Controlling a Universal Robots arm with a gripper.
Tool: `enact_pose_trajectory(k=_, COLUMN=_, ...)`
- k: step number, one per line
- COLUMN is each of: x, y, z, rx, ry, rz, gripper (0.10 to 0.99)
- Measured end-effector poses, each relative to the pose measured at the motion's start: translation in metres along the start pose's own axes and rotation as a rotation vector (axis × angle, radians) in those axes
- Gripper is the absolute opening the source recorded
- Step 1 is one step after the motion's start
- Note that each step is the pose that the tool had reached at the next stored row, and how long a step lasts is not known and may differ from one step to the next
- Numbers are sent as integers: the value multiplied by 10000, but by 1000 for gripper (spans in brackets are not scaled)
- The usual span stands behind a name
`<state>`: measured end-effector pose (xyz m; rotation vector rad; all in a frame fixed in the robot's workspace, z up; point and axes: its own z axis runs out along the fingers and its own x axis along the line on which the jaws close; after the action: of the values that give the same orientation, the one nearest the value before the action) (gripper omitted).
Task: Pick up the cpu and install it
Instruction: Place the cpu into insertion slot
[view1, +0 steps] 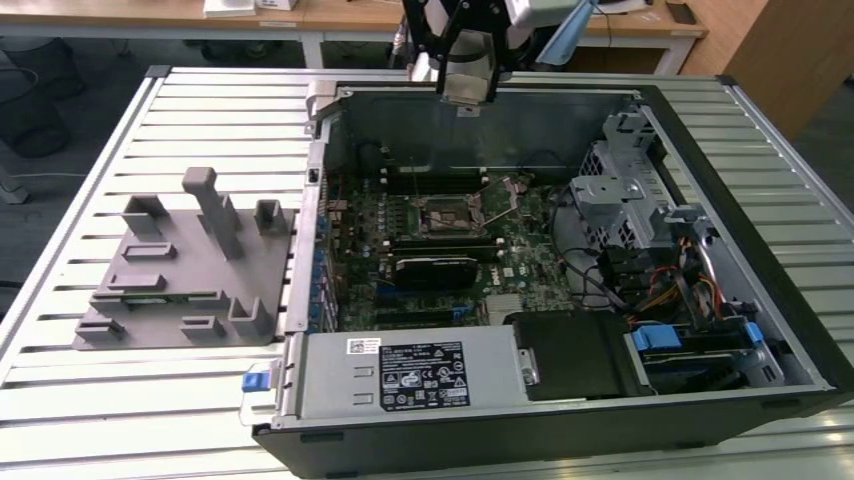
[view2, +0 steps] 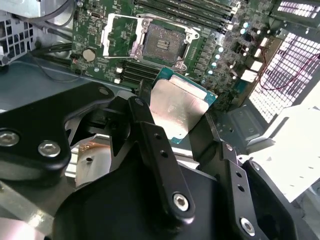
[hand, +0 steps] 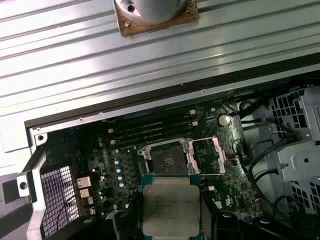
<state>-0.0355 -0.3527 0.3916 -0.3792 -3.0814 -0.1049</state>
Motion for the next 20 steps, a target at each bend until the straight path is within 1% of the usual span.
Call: enact_pose_trajectory(k=20, x=0, y=0, z=5, rx=-49, ry=-71, rz=1138, gripper=545)
